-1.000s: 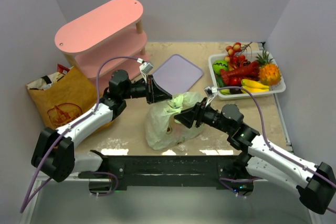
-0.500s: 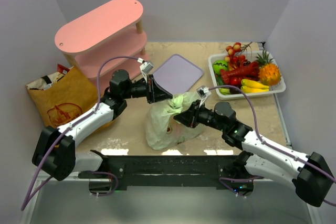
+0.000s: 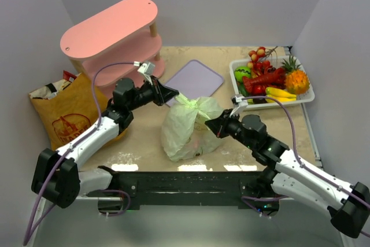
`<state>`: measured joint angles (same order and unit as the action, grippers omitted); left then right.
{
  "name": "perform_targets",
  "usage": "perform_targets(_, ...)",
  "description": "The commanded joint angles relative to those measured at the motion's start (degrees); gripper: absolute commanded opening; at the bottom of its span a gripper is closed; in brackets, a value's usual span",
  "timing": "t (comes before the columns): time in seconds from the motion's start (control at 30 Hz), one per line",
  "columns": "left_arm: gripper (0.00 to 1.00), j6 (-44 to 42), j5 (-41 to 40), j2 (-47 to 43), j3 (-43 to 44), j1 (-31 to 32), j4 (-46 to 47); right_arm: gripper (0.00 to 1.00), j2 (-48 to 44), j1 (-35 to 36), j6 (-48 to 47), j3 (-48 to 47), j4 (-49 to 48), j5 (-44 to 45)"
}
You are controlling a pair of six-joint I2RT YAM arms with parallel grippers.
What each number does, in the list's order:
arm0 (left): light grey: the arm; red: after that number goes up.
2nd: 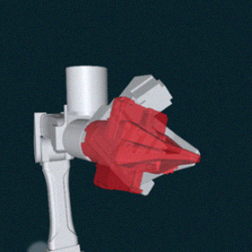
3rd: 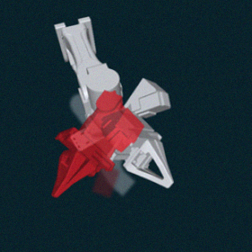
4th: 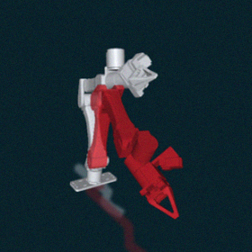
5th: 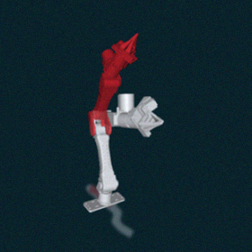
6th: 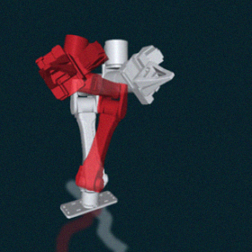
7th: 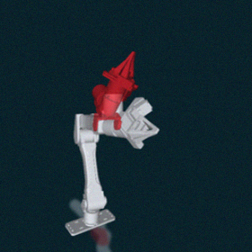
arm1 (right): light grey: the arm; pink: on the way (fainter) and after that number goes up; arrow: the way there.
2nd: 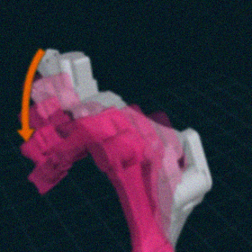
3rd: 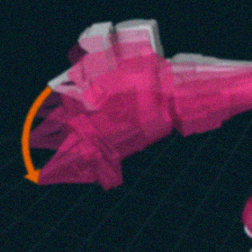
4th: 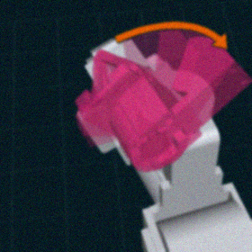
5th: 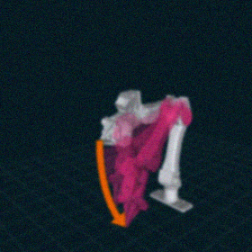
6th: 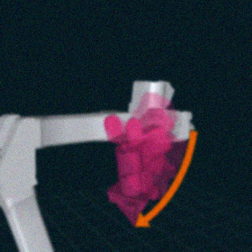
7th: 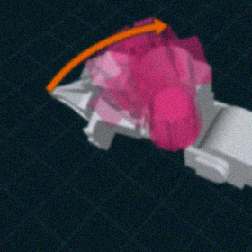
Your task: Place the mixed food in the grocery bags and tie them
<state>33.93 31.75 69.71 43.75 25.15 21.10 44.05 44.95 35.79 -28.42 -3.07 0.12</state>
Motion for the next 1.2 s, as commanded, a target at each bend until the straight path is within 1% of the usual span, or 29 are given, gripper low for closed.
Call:
perform_targets(0.0, 0.00, -0.6, -11.6, -3.1, -2.1, -5.7, 1.0, 0.00, -4.7, 0.0, 0.5, -1.8, 11.8, 13.3)
perform_targets(0.03, 0.00, 0.2, -12.6, -4.4, -3.7, -7.9, 1.1, 0.00, -5.8, 0.0, 1.4, -1.5, 12.8, 16.3)
perform_targets(0.1, 0.00, 1.0, -13.5, -6.4, -5.1, -11.1, 0.9, 0.00, -9.6, 0.0, 2.3, -1.1, 15.1, 19.5)
perform_targets(0.13, 0.00, 1.0, -14.9, -7.0, -6.5, -12.0, 0.5, 0.00, -11.1, 0.0, 3.4, -0.8, 16.9, 22.8)
perform_targets(0.2, 0.00, 1.5, -16.4, -8.4, -8.2, -14.5, 0.4, 0.00, -15.0, 0.0, 4.6, -0.1, 18.9, 26.3)
perform_targets(0.33, 0.00, 2.6, -17.5, -9.4, -12.4, -17.8, 1.6, 0.00, -21.3, 0.1, 7.0, 0.7, 24.0, 32.5)
perform_targets(0.5, 0.00, 2.5, -18.7, -10.0, -13.4, -20.9, 1.6, 0.00, -24.9, 0.0, 8.2, 0.5, 28.8, 38.2)
perform_targets(0.63, 0.00, 2.5, -18.5, -10.9, -13.5, -22.7, 1.4, 0.00, -26.6, 0.0, 9.1, -0.3, 33.1, 41.8)
perform_targets(0.83, 0.00, 2.2, -17.4, -11.4, -13.7, -24.5, 0.6, 0.00, -28.7, 0.1, 9.6, -1.3, 36.9, 45.7)
perform_targets(1.0, 0.00, 2.4, -16.1, -11.6, -14.3, -25.1, 0.7, 0.00, -29.5, 0.1, 10.3, -1.1, 37.3, 46.4)
perform_targets(1.03, 0.00, 2.4, -15.8, -11.6, -14.3, -26.5, 0.7, 0.00, -29.6, 0.0, 10.4, -1.2, 37.5, 46.5)
perform_targets(1.17, 0.00, 2.5, -15.1, -11.9, -14.4, -27.7, 0.5, 0.00, -29.9, 0.0, 11.2, -1.2, 38.1, 47.2)
